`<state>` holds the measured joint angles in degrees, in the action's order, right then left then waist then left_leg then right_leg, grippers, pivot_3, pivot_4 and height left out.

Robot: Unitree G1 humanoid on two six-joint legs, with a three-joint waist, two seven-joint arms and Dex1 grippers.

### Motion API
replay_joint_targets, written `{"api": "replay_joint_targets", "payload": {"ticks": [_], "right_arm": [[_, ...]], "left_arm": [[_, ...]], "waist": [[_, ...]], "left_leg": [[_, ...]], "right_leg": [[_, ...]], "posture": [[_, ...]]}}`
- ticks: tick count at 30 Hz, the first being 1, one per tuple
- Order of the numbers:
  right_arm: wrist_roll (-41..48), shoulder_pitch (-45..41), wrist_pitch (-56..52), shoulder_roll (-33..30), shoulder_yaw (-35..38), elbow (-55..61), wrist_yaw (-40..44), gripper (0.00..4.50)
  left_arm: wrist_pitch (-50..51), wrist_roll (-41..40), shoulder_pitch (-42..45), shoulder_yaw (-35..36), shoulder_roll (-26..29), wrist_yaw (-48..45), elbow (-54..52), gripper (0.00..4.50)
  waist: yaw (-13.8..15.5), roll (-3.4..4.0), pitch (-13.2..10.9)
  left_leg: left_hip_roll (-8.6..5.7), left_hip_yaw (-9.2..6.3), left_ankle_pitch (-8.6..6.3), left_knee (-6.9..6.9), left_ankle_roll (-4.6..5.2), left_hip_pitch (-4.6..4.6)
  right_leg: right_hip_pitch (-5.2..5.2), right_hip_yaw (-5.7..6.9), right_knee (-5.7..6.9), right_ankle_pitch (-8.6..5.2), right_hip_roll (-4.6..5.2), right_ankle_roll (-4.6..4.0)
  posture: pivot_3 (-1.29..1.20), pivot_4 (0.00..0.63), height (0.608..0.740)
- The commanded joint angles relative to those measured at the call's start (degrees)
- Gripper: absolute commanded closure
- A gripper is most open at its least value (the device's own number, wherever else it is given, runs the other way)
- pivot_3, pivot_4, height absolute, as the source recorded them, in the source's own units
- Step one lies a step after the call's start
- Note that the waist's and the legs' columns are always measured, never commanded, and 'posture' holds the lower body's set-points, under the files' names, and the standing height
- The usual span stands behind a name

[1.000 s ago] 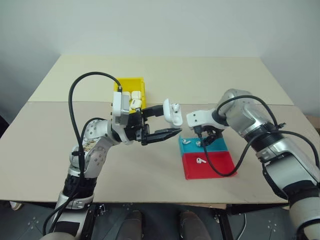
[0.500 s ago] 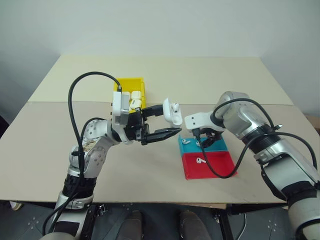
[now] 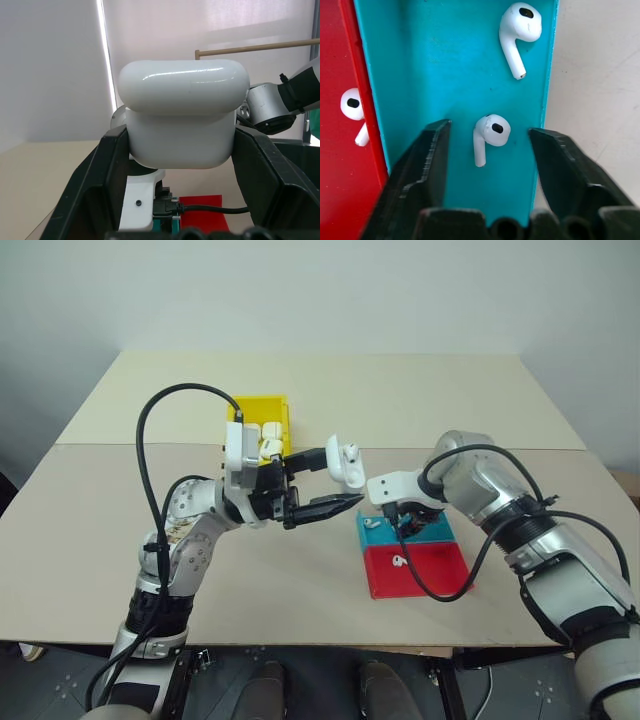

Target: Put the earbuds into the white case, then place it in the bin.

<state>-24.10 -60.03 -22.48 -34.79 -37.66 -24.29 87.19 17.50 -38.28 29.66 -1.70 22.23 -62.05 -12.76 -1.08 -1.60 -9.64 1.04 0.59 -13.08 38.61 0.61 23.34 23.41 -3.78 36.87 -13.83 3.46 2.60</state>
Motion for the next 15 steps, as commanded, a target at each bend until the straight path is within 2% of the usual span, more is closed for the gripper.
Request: {"api": "replay_joint_targets", "payload": {"ticks": [1,6,15], "right_arm": [[-1.29,0.70,0.77,0.01,-0.14,1.12,-0.71,2.57],[-1.16,1.20,-0.06,-0.07,0.14,1.60,-0.95,3.86],[1.23,1.56,-4.28,-0.16,3.16,3.03,-0.80,3.87]], "left_arm": [[-1.08,-0.36,0.34,0.42,-0.09,-0.02,-2.00,1.72],[-1.16,-0.40,0.44,0.50,0.02,-0.25,-1.83,1.72],[-1.25,-0.29,1.04,0.23,-0.37,-0.44,-1.30,1.72]], "waist": [[0.00,0.00,0.00],[-0.02,0.00,0.00],[-0.06,0.00,0.00]], "left_leg": [[0.00,0.00,0.00,0.00,0.00,-0.01],[0.00,0.01,0.00,0.00,0.00,-0.07],[0.00,0.01,0.00,0.00,0.00,-0.09]], "right_leg": [[-0.01,0.00,0.00,0.00,0.00,0.00],[-0.06,0.00,0.00,0.00,0.00,0.00],[-0.09,0.00,0.00,0.00,-0.01,0.00]], "posture": [[0.00,0.150,0.740],[0.00,0.150,0.740],[0.00,0.150,0.740]]}}
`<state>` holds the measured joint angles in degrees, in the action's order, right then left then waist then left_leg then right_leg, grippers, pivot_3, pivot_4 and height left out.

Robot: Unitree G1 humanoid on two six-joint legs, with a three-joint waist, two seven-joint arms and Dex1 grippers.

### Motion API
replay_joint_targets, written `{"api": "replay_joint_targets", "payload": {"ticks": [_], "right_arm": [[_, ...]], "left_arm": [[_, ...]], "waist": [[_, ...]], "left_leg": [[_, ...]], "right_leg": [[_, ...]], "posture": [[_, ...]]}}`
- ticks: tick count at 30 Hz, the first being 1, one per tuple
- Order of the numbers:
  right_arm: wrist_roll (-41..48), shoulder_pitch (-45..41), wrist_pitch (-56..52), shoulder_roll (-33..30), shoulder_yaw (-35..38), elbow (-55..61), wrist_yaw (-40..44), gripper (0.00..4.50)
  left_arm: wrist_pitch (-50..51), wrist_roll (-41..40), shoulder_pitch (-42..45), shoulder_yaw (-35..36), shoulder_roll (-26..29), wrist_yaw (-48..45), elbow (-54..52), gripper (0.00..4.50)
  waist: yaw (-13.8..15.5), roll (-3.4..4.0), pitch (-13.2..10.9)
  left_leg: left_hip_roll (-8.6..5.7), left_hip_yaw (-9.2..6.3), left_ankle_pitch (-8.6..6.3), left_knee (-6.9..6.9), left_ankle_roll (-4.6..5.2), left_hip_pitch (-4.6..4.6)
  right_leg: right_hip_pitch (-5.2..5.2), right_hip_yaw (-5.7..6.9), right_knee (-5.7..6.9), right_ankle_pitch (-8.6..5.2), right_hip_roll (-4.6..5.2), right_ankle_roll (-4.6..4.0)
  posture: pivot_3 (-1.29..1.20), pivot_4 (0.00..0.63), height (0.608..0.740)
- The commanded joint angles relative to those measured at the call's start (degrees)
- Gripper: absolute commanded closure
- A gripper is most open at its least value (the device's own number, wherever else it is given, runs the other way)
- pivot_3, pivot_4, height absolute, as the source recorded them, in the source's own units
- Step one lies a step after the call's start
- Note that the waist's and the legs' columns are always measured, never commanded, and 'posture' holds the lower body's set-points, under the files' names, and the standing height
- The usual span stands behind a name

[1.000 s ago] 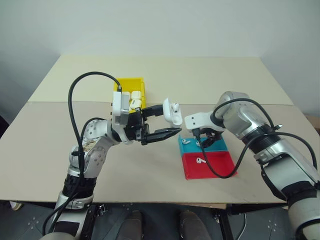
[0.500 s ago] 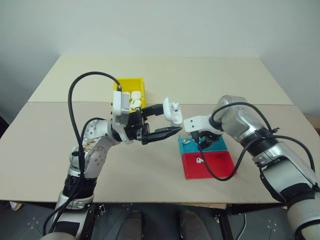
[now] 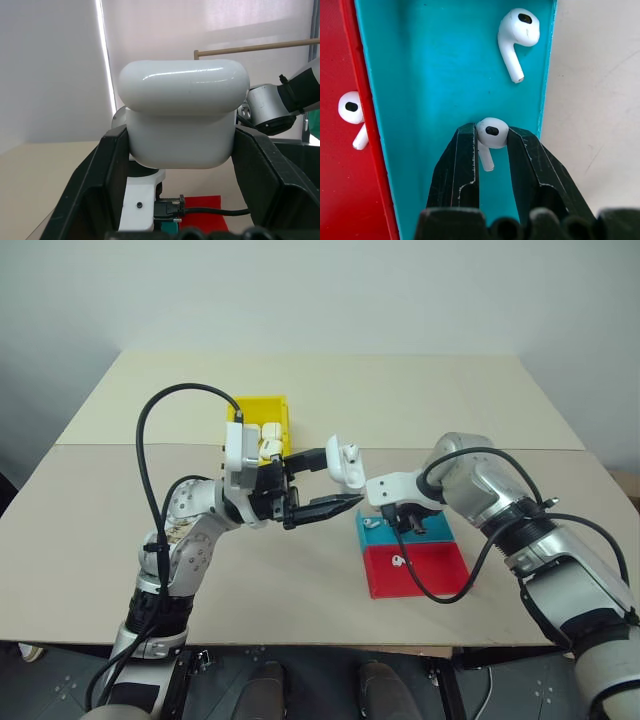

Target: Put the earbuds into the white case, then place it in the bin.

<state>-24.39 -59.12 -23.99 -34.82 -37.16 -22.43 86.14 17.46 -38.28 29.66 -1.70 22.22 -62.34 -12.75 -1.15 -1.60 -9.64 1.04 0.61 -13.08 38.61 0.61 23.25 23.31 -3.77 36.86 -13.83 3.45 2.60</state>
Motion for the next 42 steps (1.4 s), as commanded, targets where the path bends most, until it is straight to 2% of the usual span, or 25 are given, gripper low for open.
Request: {"api": "replay_joint_targets", "payload": {"ticks": [1,5,7,11,16,20,24,28,33,42], "right_arm": [[2.19,0.61,-3.65,-0.23,3.52,1.46,0.20,3.87],[11.45,2.13,-11.79,-0.71,14.68,6.59,-0.87,3.87],[18.08,5.82,-13.95,0.11,23.80,12.35,-4.14,3.87],[32.48,20.05,-10.21,7.33,45.98,28.18,-16.17,3.87],[44.42,27.63,-14.71,15.36,57.10,41.99,-29.06,3.87],[62.91,26.54,-23.26,20.09,66.77,47.05,-38.55,3.87],[76.03,27.43,-27.37,18.87,69.12,51.68,-44.63,3.87],[83.99,31.38,-27.85,16.10,66.72,55.81,-46.44,3.87],[88.03,35.07,-24.16,14.37,63.67,58.80,-47.96,3.87],[87.73,38.17,-19.87,9.12,59.96,59.33,-48.47,3.87]], "left_arm": [[-1.19,-0.27,1.04,0.19,-0.41,-0.11,-1.36,1.72],[-1.34,-0.07,0.85,-0.08,-1.22,0.51,-1.50,1.72],[-1.49,0.35,0.86,-0.47,-1.91,1.25,-1.56,1.72],[-0.29,0.61,2.18,-1.33,-4.41,4.67,-1.66,1.72],[3.64,-2.82,4.22,-0.91,-6.21,6.55,-0.60,1.72],[3.15,-2.31,4.36,-2.51,-6.26,2.75,0.65,1.72],[1.67,-0.76,3.84,-4.21,-6.17,0.10,1.54,1.72],[0.86,0.98,4.96,-4.34,-7.35,1.66,3.07,1.72],[3.76,2.65,7.04,-4.55,-8.96,7.40,3.03,1.72],[2.91,2.52,6.02,-5.00,-8.93,6.54,1.72,1.72]], "waist": [[0.02,0.00,0.00],[0.17,0.00,0.00],[0.32,0.00,0.00],[0.81,-0.01,0.00],[0.47,0.00,0.00],[-0.20,0.01,0.00],[-0.16,0.02,-0.01],[0.01,0.02,-0.01],[0.13,0.01,-0.01],[0.15,0.01,-0.01]], "left_leg": [[0.00,-0.01,0.00,0.00,0.00,0.00],[0.00,-0.10,0.00,0.00,0.00,0.12],[0.00,-0.16,0.00,-0.01,0.00,0.18],[-0.01,-0.41,-0.02,-0.04,0.01,0.21],[-0.07,-0.38,-0.02,-0.04,0.01,0.29],[-0.03,-0.39,-0.02,-0.06,0.01,0.13],[-0.03,-0.37,-0.02,-0.09,0.02,0.04],[-0.04,-0.35,-0.02,-0.11,0.02,0.10],[-0.07,-0.36,-0.02,-0.11,0.02,0.14],[-0.06,-0.34,-0.02,-0.15,0.02,0.14]], "right_leg": [[0.00,0.00,0.00,0.00,0.00,0.00],[0.08,0.00,-0.03,0.00,0.02,0.00],[0.10,0.01,-0.05,0.00,0.02,0.00],[-0.06,0.22,-0.22,0.00,0.04,0.02],[0.04,0.14,-0.16,0.02,0.09,0.07],[0.01,0.08,-0.05,0.01,0.00,0.05],[-0.07,0.07,-0.07,0.00,-0.01,0.02],[-0.05,0.06,-0.14,-0.01,-0.01,0.03],[-0.05,0.06,-0.19,-0.02,0.01,0.06],[-0.03,0.06,-0.20,-0.03,-0.01,0.07]], "posture": [[0.00,0.150,0.740],[0.00,0.150,0.740],[0.00,0.150,0.740],[0.00,0.150,0.740],[0.00,0.150,0.740],[0.00,0.150,0.740],[0.00,0.150,0.740],[0.00,0.150,0.740],[0.00,0.150,0.740],[0.00,0.150,0.740]]}}
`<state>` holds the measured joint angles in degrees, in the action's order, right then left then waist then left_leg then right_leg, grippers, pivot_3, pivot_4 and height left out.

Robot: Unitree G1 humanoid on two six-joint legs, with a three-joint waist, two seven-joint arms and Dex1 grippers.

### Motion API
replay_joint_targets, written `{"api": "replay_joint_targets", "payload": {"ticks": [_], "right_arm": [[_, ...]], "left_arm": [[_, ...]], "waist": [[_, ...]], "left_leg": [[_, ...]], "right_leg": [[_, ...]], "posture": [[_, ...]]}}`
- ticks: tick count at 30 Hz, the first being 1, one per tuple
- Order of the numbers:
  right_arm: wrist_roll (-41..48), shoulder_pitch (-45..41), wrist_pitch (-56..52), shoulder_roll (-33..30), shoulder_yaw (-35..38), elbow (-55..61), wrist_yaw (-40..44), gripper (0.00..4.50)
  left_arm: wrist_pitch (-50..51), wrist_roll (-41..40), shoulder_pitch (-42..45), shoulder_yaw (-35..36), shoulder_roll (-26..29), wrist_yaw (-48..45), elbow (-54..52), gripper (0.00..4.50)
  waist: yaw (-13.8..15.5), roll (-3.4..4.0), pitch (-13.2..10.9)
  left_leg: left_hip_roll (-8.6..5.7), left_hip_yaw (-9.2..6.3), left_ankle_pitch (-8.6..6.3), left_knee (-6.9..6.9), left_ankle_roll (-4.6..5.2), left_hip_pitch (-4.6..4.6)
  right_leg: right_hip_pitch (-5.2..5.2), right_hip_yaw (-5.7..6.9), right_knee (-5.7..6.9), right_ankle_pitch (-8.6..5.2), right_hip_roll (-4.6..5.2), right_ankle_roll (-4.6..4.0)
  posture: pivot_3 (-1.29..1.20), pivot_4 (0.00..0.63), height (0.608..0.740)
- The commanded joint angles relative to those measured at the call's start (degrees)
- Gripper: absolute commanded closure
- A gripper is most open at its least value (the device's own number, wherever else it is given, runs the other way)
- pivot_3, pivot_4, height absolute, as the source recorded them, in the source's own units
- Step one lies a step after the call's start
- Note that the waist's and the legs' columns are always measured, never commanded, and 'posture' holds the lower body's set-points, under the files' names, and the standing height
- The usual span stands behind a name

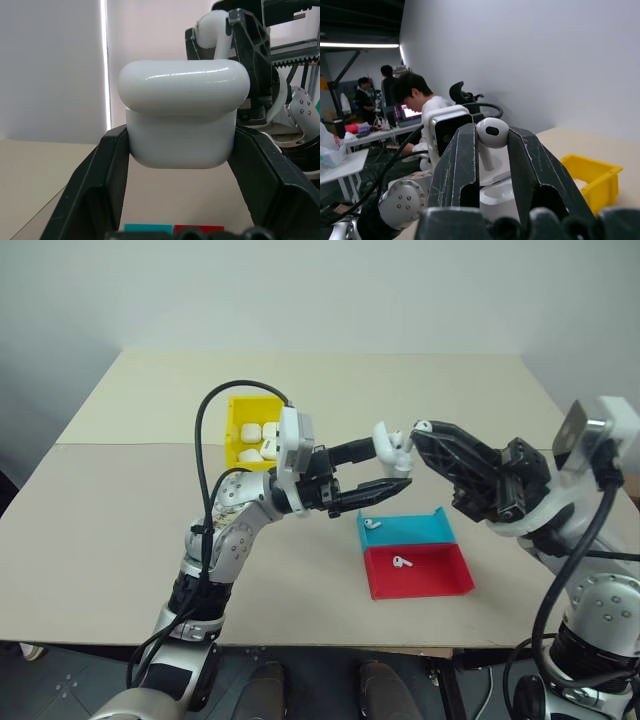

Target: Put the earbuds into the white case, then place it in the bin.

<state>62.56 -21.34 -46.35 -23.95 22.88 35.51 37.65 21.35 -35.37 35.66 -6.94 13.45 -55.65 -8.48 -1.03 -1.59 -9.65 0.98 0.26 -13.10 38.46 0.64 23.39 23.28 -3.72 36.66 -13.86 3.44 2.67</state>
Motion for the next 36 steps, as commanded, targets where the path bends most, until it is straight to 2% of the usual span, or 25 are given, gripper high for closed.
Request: {"api": "replay_joint_targets", "payload": {"ticks": [1,15,30,35,36], "right_arm": [[0.66,0.69,2.90,-2.35,-0.30,1.23,-0.02,3.87],[-2.66,3.36,6.45,-9.90,-4.40,0.37,1.05,3.87],[-1.47,4.19,7.84,-12.46,-6.11,0.58,1.45,3.87],[-3.62,3.34,7.87,-12.94,-7.23,-0.81,0.73,3.87],[-4.01,3.12,7.60,-13.38,-7.35,-1.12,0.48,3.52]], "left_arm": [[-1.05,-0.34,0.02,0.24,-0.15,-0.23,-2.58,1.72],[-1.73,0.00,0.99,0.31,-0.82,-1.83,-1.56,1.72],[-2.53,1.28,0.39,0.25,-1.25,-1.71,-1.55,1.72],[-3.19,1.57,1.02,0.61,-1.20,-2.21,-0.50,1.72],[-3.46,1.68,1.33,0.66,-1.24,-2.31,-0.28,1.72]], "waist": [[0.05,0.00,0.00],[0.17,-0.01,0.00],[0.20,-0.01,-0.01],[0.20,-0.01,-0.01],[0.18,-0.01,-0.01]], "left_leg": [[-0.01,0.01,0.00,0.00,0.00,0.00],[0.00,0.03,0.00,0.00,0.00,0.02],[-0.01,0.02,0.00,0.00,0.00,0.04],[0.00,0.01,0.00,0.00,0.00,0.04],[0.00,0.02,0.00,0.00,0.00,0.04]], "right_leg": [[0.00,0.00,-0.01,0.00,0.01,0.00],[0.00,-0.01,-0.04,0.00,0.00,0.00],[-0.01,-0.01,-0.08,0.00,0.00,0.01],[-0.01,-0.01,-0.09,0.00,0.00,0.01],[-0.01,-0.01,-0.09,0.00,0.00,0.01]], "posture": [[0.00,0.150,0.740],[0.00,0.150,0.740],[0.00,0.150,0.740],[0.00,0.150,0.740],[0.00,0.150,0.740]]}}
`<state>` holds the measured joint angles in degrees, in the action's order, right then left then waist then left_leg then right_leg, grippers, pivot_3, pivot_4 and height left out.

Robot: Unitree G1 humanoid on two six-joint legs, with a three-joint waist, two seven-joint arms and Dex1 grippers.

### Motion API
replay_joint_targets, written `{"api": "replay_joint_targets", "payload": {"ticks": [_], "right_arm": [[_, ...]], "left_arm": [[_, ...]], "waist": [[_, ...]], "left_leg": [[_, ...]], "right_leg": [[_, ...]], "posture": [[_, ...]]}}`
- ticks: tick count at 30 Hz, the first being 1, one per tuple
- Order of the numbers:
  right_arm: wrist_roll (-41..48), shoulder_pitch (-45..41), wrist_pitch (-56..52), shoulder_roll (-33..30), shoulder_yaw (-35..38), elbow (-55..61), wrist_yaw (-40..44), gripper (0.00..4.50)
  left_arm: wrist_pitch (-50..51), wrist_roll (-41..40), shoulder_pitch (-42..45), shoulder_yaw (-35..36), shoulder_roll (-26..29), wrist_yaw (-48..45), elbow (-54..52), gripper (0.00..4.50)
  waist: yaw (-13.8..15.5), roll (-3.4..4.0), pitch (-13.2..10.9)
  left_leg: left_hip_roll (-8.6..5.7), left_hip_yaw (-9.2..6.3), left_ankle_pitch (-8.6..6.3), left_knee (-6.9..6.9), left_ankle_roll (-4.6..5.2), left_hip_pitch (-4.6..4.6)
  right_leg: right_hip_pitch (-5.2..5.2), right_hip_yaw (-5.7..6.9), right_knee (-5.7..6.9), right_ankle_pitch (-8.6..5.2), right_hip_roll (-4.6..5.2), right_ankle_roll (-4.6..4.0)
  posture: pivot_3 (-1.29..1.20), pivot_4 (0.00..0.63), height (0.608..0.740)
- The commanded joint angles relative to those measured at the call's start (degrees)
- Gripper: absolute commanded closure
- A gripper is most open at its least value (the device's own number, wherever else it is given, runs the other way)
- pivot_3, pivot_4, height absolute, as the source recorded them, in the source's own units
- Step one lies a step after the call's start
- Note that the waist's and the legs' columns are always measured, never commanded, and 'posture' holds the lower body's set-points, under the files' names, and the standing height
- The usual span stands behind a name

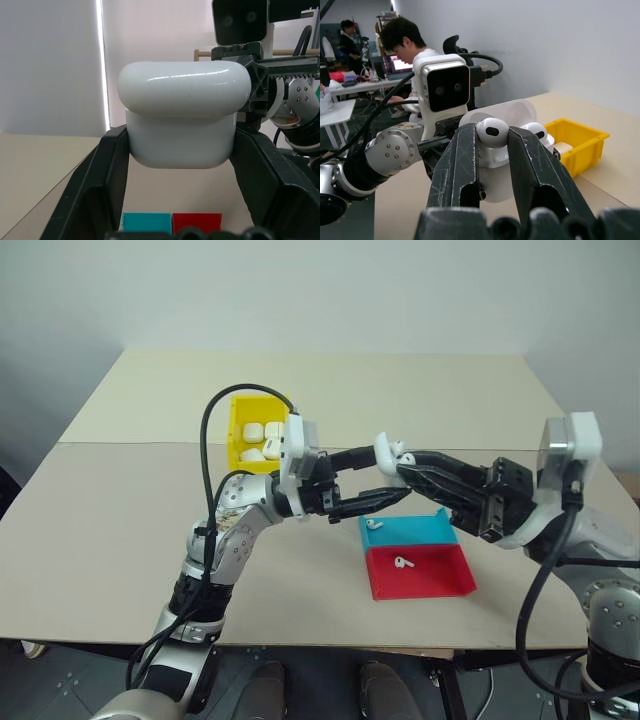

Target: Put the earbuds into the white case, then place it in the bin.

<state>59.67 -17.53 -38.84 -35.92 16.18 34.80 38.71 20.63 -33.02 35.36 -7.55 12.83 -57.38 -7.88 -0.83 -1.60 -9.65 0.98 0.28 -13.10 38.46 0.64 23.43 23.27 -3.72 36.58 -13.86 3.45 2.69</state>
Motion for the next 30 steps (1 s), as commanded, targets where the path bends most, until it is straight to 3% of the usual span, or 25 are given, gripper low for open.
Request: {"api": "replay_joint_targets", "payload": {"ticks": [1,9,29,30], "right_arm": [[-1.23,-0.84,0.02,-1.69,-0.63,-0.76,-0.62,3.14],[-0.59,-0.68,0.23,-3.60,0.23,-1.25,-0.11,0.55],[8.76,0.66,1.46,-8.34,10.45,-1.36,2.91,0.55],[8.85,0.25,1.40,-8.81,10.37,-1.44,3.38,0.71]], "left_arm": [[-2.96,-0.62,1.86,1.32,-0.68,-0.57,-0.73,1.72],[-3.05,-0.70,1.03,1.21,-0.97,0.27,-1.58,1.72],[-3.00,-0.19,0.07,1.07,-0.29,0.69,-1.61,1.72],[-2.89,-0.15,0.06,1.07,-0.07,0.48,-1.44,1.72]], "waist": [[0.00,0.00,0.00],[0.03,0.00,0.00],[0.01,-0.01,0.00],[0.01,-0.01,0.00]], "left_leg": [[0.00,0.01,0.00,0.00,0.00,-0.01],[0.00,0.00,0.00,0.00,0.00,0.04],[0.01,0.01,0.00,0.00,0.01,0.04],[0.01,0.00,0.00,0.00,0.01,0.04]], "right_leg": [[0.00,0.00,0.00,0.00,0.00,0.00],[0.00,0.00,-0.04,0.00,0.01,0.00],[-0.03,0.01,-0.05,0.00,0.00,0.00],[-0.03,0.01,-0.05,0.00,-0.01,0.00]], "posture": [[0.00,0.150,0.740],[0.00,0.150,0.740],[0.00,0.150,0.740],[0.00,0.150,0.740]]}}
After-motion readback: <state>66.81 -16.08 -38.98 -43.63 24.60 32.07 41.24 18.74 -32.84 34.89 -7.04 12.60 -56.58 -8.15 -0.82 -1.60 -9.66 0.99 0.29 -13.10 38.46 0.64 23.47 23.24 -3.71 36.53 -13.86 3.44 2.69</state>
